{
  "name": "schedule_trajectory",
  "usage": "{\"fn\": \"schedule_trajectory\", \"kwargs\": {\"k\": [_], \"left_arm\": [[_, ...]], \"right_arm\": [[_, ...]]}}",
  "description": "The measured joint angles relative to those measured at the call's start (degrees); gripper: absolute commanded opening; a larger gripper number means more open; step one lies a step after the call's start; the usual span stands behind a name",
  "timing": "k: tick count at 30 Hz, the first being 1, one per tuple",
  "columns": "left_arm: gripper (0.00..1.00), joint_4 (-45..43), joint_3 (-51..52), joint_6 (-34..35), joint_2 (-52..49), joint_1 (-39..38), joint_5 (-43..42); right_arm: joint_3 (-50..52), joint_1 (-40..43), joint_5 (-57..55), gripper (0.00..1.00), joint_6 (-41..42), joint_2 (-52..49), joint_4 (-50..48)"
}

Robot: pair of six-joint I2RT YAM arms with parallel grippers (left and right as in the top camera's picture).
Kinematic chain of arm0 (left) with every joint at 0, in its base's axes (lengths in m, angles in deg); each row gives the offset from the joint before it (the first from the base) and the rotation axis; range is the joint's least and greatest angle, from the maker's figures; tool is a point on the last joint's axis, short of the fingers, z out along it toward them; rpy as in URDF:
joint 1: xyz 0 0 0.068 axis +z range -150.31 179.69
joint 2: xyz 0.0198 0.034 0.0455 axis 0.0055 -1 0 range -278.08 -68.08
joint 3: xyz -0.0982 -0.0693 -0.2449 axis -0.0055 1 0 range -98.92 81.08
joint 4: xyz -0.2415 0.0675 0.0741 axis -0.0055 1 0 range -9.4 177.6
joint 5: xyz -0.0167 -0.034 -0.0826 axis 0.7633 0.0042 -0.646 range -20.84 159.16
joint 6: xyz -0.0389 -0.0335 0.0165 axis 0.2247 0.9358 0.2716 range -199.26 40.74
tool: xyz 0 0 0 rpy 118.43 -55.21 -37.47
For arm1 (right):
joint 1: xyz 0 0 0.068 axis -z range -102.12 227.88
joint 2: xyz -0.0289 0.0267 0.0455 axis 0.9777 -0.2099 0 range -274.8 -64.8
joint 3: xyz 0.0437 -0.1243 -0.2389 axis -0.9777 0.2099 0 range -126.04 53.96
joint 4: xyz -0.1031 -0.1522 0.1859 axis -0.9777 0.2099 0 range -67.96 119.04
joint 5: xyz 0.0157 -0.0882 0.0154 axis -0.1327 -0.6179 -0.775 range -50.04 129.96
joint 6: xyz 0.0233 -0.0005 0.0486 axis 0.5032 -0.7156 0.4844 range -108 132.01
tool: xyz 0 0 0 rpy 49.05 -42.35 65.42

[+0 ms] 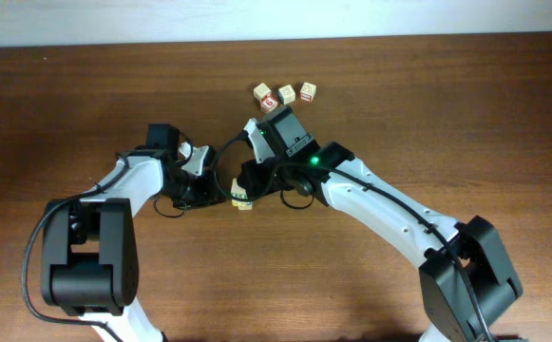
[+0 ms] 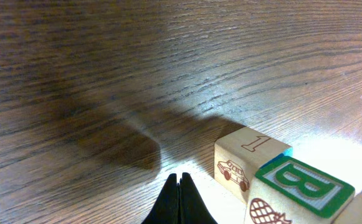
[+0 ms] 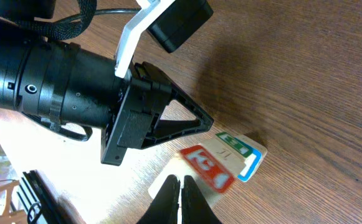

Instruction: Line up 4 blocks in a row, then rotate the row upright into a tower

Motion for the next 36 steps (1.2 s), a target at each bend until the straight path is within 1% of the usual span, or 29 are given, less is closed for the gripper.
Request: {"fn": "schedule_trajectory", "kwargs": {"k": [1, 3, 8, 11, 13, 24, 25, 28, 30, 33, 36], "left_arm": [[0.00, 0.00, 0.00, 0.02, 0.00, 0.00, -0.02], [0.00, 0.00, 0.00, 0.02, 0.00, 0.02, -0.17], [0.00, -0.02, -0.02, 0.22, 0.00, 0.02, -0.20], [0.00, -0.11, -0.02, 0.22, 0.00, 0.02, -0.20], [0.00, -0.22, -0.02, 0.22, 0.00, 0.02, -0.22], [0.00, -0.22, -0.02, 0.22, 0.00, 0.02, -0.20], [0.00, -0.26, -0.02, 0.22, 0.00, 0.02, -0.20], [0.00, -0.28, -0.02, 0.20, 0.00, 0.02, -0.20], [0.00, 0.15, -0.02, 0.17, 0.00, 0.02, -0.76], [0.00, 2.36, -0.07, -2.25, 0.00, 0.11, -7.23], [0.00, 3.63, -0.07, -3.43, 0.00, 0.50, -10.40]], "right_arm": [[0.00, 0.00, 0.00, 0.11, -0.04, -0.02, -0.33], [0.00, 0.00, 0.00, 0.12, -0.11, -0.04, -0.46], [-0.13, 0.00, 0.02, 0.12, -0.46, -0.04, 0.07], [-2.32, 0.00, -0.02, 0.12, -0.68, -0.15, 3.43], [-3.58, 0.00, 0.00, 0.13, -0.68, -0.15, 3.89], [-3.87, 0.11, -0.02, 0.12, -0.72, -0.15, 5.64], [-4.26, 1.11, 0.02, 0.11, -0.76, -0.17, 8.83], [-4.72, 9.22, -0.02, 0.11, -1.07, -0.17, 16.20], [-4.76, 12.09, -0.20, 0.11, -2.62, -0.15, 18.99], [-4.70, 13.09, -0.20, 0.11, -4.04, -0.17, 19.47], [-4.70, 13.09, -0.20, 0.11, -4.76, -0.26, 19.43]]}}
